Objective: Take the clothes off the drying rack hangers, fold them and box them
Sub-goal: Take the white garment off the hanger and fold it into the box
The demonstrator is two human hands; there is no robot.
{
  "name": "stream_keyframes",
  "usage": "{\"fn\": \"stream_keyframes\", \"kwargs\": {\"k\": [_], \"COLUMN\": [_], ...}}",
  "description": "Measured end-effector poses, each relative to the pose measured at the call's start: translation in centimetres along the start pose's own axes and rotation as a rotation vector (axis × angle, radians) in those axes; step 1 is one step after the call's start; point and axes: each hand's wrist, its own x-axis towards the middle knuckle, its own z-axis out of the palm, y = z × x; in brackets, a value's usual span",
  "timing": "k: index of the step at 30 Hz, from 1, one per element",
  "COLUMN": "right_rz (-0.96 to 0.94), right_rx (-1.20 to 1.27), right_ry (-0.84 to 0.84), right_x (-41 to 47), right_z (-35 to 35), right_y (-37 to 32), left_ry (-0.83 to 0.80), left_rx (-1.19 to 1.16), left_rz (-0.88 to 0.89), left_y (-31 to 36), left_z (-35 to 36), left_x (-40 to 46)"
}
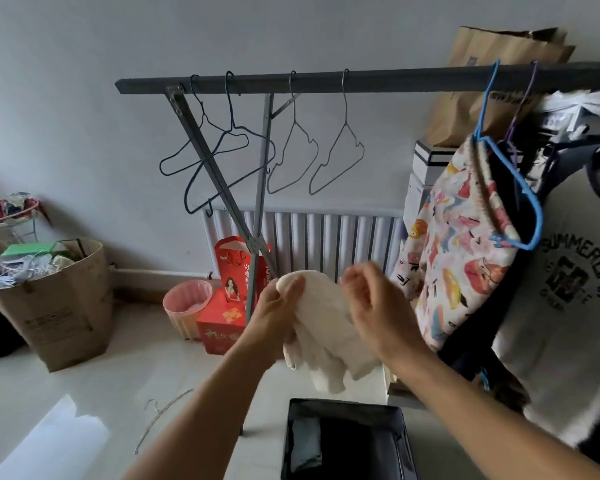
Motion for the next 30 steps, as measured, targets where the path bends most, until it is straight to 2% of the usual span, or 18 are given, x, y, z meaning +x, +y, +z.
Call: {"fn": "stream_keyframes", "kwargs": {"k": [2, 4, 6, 8, 10, 11, 12, 14, 16, 19, 25, 28, 30], "right_rz": [0.262, 0.545, 0.742, 0.844, 0.863, 0.837, 0.809, 0.761, 0.766, 0.759, 0.819, 0.851, 0.876], "right_rx": [0.226, 0.666, 1.061, 1.209, 1.220, 1.221, 1.224, 1.199, 1.178, 1.183, 1.201, 1.201, 1.191], "right_ry": [-0.319, -0.483, -0.468, -0.389, -0.307, -0.270, -0.241, -0.239, -0.273, -0.332, -0.390, -0.384, -0.392], "right_x": [-0.4, 0.0, 0.9, 1.4, 1.4, 1.3, 1.1, 1.0, 1.2, 1.7, 2.3, 2.7, 2.9], "right_z": [1.8, 3.6, 4.7, 5.2, 6.1, 6.4, 6.8, 7.3, 7.6, 8.8, 12.5, 14.7, 16.6], "right_y": [-0.8, -0.5, 0.4, 1.5, 2.5, 3.1, 3.8, 4.9, 5.5, 6.5, 11.5, 15.3, 18.2], "left_ry": [0.023, -0.003, -0.081, -0.219, -0.295, -0.280, -0.207, 0.044, 0.183, 0.117, 0.074, 0.137, 0.052], "left_rx": [0.174, 0.321, 0.502, 0.604, 0.501, 0.401, 0.310, 0.199, 0.151, 0.122, 0.285, 0.638, 0.686], "left_rz": [0.136, 0.285, 0.395, 0.417, 0.314, 0.278, 0.273, 0.231, 0.062, -0.133, -0.145, -0.014, -0.028], "left_y": [-0.7, -1.6, -3.3, -5.0, -5.9, -6.0, -6.2, -7.1, -7.9, -9.6, -12.8, -16.1, -19.0], "left_z": [0.0, 0.6, 0.9, 0.6, -0.1, -0.5, -0.9, -1.9, -3.1, -4.5, -5.2, -5.2, -5.1], "left_x": [0.3, 0.0, -0.1, -0.2, -0.1, 0.0, 0.2, 1.4, 3.2, 5.8, 10.3, 13.2, 15.1]}}
